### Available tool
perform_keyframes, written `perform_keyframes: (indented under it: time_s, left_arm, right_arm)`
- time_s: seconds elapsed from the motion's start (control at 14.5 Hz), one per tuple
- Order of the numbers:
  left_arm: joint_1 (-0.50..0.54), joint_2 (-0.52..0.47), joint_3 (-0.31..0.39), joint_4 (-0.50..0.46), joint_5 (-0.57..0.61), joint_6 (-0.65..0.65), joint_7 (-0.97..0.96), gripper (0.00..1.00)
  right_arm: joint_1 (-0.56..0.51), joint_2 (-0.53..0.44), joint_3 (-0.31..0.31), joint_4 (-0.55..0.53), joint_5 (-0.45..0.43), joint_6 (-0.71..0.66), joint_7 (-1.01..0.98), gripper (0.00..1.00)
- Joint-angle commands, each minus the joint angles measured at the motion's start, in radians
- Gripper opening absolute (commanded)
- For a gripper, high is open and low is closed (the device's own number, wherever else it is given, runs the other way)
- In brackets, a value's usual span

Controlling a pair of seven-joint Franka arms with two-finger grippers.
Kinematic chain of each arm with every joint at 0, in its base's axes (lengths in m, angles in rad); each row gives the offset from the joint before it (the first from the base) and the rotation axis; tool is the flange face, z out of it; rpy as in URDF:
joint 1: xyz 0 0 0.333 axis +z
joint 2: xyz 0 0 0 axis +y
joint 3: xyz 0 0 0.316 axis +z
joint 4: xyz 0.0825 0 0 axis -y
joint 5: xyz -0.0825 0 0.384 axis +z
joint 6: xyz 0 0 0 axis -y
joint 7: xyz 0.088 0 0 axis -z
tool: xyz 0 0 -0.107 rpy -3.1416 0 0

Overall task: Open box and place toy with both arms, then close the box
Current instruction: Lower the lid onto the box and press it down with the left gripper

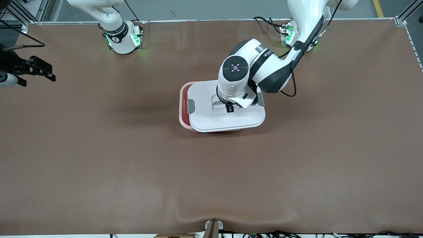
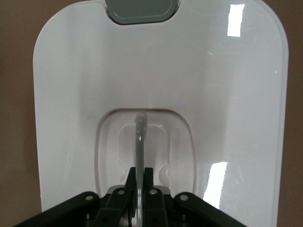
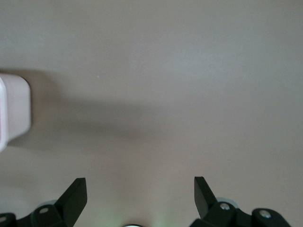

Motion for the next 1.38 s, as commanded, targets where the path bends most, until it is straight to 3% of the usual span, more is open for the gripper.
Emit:
perform_keyframes:
  time_s: [0.0,0.21,0.69,1.31]
  left_arm:
    - [-0.015,0.024,0.01,0.066,0.017,-0.024,-0.027,0.0]
    - [-0.044,0.044,0.01,0.081,0.018,-0.007,-0.027,0.0]
    - [-0.064,0.064,0.014,0.083,0.021,0.013,-0.026,0.0]
    - [-0.109,0.107,0.034,0.087,0.038,0.067,-0.061,0.0]
  right_arm:
    - [-0.05,-0.029,0.027,-0.034,0.055,-0.001,0.099,1.0]
    - [-0.091,-0.031,0.084,-0.024,0.048,-0.032,0.156,1.0]
    - [-0.093,-0.019,0.085,0.014,-0.029,-0.028,0.136,1.0]
    - [-0.094,0.011,0.081,0.017,-0.032,0.016,0.153,1.0]
